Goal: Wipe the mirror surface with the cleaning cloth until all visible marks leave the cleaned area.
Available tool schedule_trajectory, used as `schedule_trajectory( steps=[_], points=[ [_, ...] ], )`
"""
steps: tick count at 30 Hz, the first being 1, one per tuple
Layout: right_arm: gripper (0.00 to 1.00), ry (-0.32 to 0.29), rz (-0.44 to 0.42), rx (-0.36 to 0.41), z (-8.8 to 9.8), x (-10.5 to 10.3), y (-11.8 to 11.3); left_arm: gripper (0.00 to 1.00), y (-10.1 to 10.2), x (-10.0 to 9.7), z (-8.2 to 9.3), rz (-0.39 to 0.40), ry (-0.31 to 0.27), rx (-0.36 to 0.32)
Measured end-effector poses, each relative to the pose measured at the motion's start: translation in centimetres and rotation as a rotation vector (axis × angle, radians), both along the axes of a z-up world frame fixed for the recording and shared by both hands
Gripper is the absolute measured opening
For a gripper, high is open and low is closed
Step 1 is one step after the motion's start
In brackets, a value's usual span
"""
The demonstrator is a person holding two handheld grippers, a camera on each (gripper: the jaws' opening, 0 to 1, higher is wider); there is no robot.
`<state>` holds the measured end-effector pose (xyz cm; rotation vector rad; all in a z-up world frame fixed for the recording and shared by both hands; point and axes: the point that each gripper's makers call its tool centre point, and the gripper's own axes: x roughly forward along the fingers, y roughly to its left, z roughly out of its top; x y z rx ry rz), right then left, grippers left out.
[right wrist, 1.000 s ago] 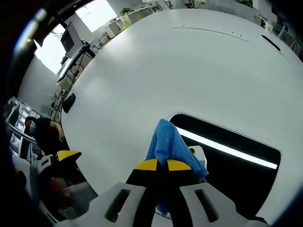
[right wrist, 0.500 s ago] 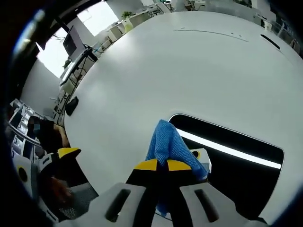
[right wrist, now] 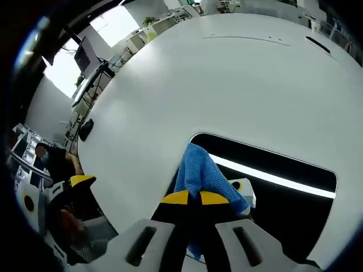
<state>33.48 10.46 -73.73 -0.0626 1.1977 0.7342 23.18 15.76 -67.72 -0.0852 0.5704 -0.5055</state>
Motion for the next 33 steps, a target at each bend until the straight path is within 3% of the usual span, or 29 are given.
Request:
schedule_trajectory(
  steps=[21,33],
  points=[
    [0.0,0.029,-0.056,0.024,-0.1,0.5,-2.9,0.99,-0.1,0.0,-0.1,-0.002,0.006,0.002],
    [0.0,-0.005,-0.045,-0.019,-0.3,0.7,-4.5,0.99,-0.3,0.0,0.1,-0.004,0.003,-0.007]
  ],
)
